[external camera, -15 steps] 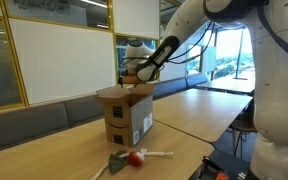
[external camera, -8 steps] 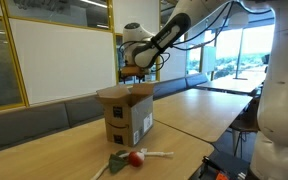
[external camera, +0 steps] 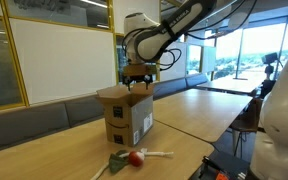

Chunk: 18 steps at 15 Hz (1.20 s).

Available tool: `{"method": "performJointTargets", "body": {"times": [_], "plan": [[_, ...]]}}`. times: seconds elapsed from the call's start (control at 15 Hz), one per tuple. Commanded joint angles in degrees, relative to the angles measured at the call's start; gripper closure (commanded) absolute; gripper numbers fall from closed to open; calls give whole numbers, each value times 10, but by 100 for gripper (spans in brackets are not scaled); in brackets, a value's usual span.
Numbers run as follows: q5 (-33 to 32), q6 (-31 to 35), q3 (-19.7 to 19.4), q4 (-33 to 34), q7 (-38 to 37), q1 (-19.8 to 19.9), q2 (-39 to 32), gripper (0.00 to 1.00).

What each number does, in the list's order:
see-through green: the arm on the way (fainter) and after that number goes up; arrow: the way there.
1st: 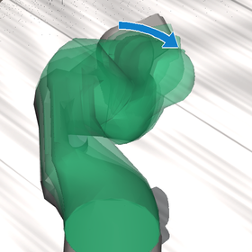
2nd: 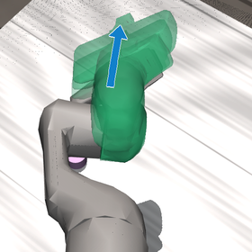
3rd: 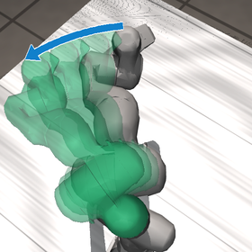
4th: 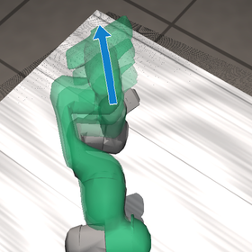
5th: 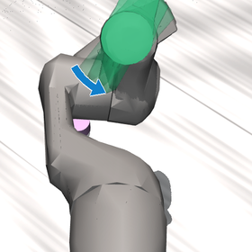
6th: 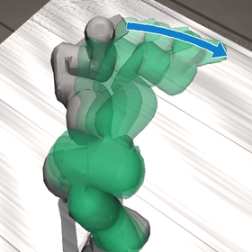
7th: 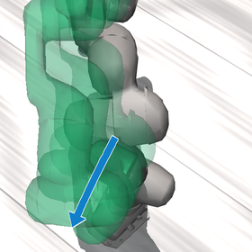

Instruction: Put all the objects on the table into the cardboard box.

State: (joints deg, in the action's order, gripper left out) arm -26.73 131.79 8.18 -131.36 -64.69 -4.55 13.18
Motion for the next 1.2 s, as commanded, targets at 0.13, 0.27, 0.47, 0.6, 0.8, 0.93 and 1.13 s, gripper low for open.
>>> {"method": "performJointTargets", "body": {"times": [0.13,0.27,0.47,0.6,0.8,0.93,1.13], "plan": [[111,9,-1,-93,75,-4,68,0],[150,27,-4,-119,107,-5,70,0],[208,42,-4,-142,159,-7,55,0],[232,62,-1,-157,183,-3,42,0],[252,121,0,-177,211,0,10,0],[268,167,-2,-185,230,0,-18,0],[296,231,-5,-190,259,-2,-71,0]]}}
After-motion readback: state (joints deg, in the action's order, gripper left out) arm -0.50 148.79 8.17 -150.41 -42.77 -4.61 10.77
